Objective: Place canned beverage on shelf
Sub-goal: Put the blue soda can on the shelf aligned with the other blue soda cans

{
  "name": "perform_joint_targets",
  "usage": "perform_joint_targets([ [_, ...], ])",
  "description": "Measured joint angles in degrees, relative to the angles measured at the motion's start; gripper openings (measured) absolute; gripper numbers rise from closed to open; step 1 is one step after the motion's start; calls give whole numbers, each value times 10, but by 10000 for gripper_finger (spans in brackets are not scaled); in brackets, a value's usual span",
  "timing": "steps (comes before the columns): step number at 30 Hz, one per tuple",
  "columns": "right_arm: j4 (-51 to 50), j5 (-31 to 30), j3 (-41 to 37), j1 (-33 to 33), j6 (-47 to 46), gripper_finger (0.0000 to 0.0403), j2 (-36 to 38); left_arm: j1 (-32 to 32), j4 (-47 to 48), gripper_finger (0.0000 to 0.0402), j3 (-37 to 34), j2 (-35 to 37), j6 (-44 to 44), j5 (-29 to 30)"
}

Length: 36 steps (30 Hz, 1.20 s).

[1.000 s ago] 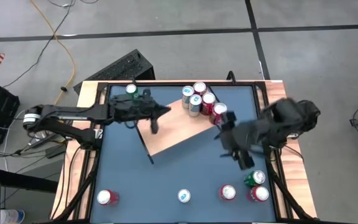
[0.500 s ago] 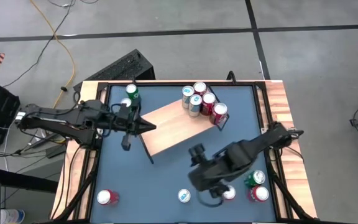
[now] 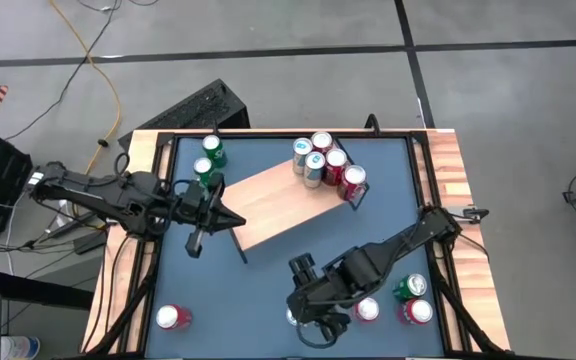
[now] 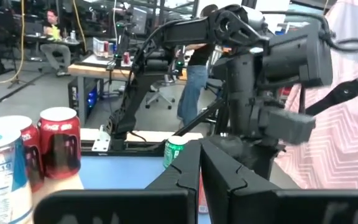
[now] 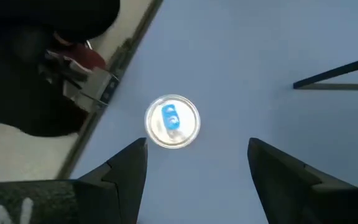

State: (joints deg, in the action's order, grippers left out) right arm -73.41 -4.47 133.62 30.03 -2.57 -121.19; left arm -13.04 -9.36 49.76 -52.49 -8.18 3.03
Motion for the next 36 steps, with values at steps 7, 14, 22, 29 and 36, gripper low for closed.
perform_joint_targets([
  [7,-10,-45,15,14,-22,259,17,-3,-5,0,0,0,-12,58],
  [14,-13,-62,14,28,-14,259,20,-4,-4,0,0,0,-21,58],
  [22,-15,-79,14,6,44,259,20,-4,-3,0,0,0,-20,104],
  [29,0,-79,14,-7,31,259,20,-4,18,0,0,0,-20,103],
  [36,22,-77,-1,-1,-24,261,18,-16,64,0,0,0,6,95],
])
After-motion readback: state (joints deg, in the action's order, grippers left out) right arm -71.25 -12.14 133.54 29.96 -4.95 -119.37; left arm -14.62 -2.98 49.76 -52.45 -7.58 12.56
